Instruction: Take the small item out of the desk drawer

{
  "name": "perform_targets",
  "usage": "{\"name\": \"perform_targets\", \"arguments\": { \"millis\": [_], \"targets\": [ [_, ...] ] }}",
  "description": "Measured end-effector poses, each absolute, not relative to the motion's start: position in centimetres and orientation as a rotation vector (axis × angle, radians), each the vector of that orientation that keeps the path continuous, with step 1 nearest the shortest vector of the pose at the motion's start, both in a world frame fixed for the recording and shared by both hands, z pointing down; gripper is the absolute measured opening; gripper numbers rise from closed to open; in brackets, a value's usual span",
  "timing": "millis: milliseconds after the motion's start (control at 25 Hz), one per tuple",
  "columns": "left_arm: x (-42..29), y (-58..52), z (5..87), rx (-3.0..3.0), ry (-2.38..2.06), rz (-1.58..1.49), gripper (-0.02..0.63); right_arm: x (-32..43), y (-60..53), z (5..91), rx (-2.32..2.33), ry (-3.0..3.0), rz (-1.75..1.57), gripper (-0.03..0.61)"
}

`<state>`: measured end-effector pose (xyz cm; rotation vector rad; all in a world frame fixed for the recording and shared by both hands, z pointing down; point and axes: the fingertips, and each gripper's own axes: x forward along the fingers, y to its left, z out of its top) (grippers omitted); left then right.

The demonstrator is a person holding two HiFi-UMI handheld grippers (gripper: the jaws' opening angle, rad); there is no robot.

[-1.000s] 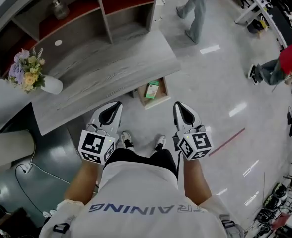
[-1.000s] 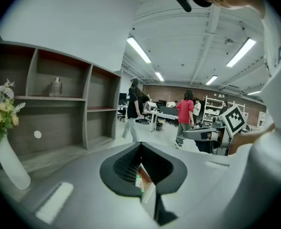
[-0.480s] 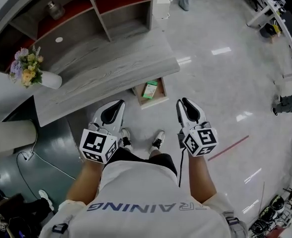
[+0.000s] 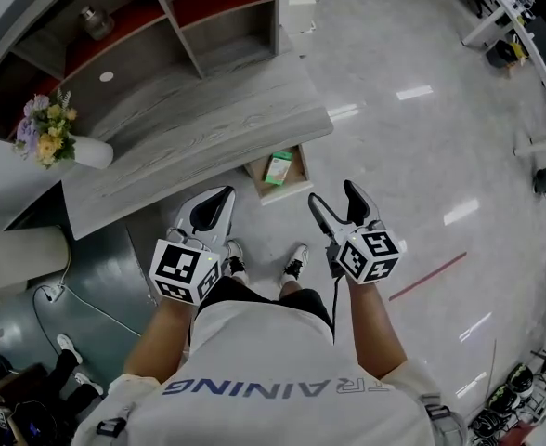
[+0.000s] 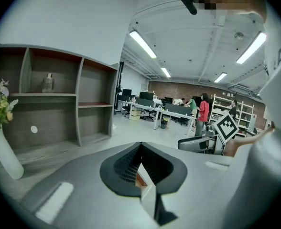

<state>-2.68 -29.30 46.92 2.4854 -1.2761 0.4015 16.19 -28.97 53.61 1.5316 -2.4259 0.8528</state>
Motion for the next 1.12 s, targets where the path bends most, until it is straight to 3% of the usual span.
{"name": "perform_targets", "arguments": {
  "millis": [600, 1120],
  "targets": [
    [-5.7, -29.0, 51.8, 2.386, -1.27, 0.462, 0.002, 11.9, -32.6, 74.5, 1.535, -2.053, 1.258, 0.397],
    [-9.7, -29.1, 56.2, 2.219, -1.371, 0.47, 0.002, 8.6, -37.4, 89.0, 1.468, -1.811, 1.375, 0.408]
  ]
}}
